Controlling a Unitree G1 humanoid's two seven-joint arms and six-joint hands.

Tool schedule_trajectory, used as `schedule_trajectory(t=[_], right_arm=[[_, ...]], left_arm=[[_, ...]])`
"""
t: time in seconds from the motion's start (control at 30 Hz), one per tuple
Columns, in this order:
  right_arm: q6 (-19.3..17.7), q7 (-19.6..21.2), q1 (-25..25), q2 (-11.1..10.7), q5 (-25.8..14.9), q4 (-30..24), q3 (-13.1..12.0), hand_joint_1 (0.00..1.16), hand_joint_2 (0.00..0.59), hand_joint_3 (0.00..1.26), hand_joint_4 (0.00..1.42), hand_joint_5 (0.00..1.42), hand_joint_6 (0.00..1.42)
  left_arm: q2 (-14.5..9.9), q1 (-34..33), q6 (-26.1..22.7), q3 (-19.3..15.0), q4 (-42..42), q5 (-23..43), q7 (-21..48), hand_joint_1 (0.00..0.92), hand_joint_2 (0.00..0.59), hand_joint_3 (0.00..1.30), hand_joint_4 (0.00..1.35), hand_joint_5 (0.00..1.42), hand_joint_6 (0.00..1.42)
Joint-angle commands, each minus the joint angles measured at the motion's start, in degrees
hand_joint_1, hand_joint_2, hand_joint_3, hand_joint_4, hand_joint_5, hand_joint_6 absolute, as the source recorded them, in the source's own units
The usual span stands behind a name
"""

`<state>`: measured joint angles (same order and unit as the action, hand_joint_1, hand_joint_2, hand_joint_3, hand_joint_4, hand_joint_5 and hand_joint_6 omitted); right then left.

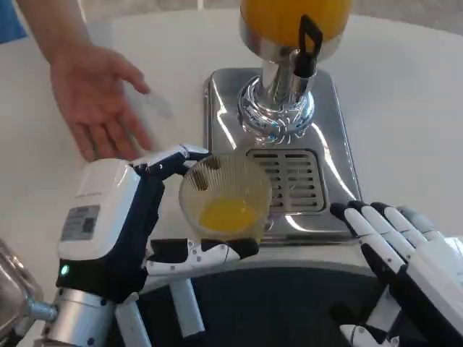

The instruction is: Grasp the cup under the faucet to collect the drink, then remove the cup.

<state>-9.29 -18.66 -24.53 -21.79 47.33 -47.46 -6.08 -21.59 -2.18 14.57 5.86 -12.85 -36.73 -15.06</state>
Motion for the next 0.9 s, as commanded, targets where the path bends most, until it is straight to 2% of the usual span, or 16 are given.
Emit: schedule_trajectory(t=[0.03, 0.6, 0.9], right_arm=[[-0.59, 0.9, -0.42, 0.23, 0.53, -0.52, -0.33, 0.29, 0.477, 0.0, 0.0, 0.0, 0.0], [-1.37, 1.63, -0.05, 0.16, 0.38, 0.58, -1.0, 0.29, 0.485, 0.0, 0.0, 0.0, 0.0], [-3.56, 2.78, -1.36, -0.21, -0.6, 0.89, -1.47, 0.28, 0.485, 0.0, 0.0, 0.0, 0.0]], left_arm=[[-0.03, 1.66, 2.37, -0.54, -3.03, -0.03, 0.48, 0.602, 0.0, 1.01, 1.22, 1.42, 1.42], [0.86, 7.35, 3.93, -0.58, -8.1, -0.05, 2.19, 0.603, 0.0, 1.01, 1.22, 1.42, 1.42], [1.04, 8.15, 4.01, -0.96, -9.1, 0.28, 2.81, 0.603, 0.0, 1.01, 1.22, 1.42, 1.42]])
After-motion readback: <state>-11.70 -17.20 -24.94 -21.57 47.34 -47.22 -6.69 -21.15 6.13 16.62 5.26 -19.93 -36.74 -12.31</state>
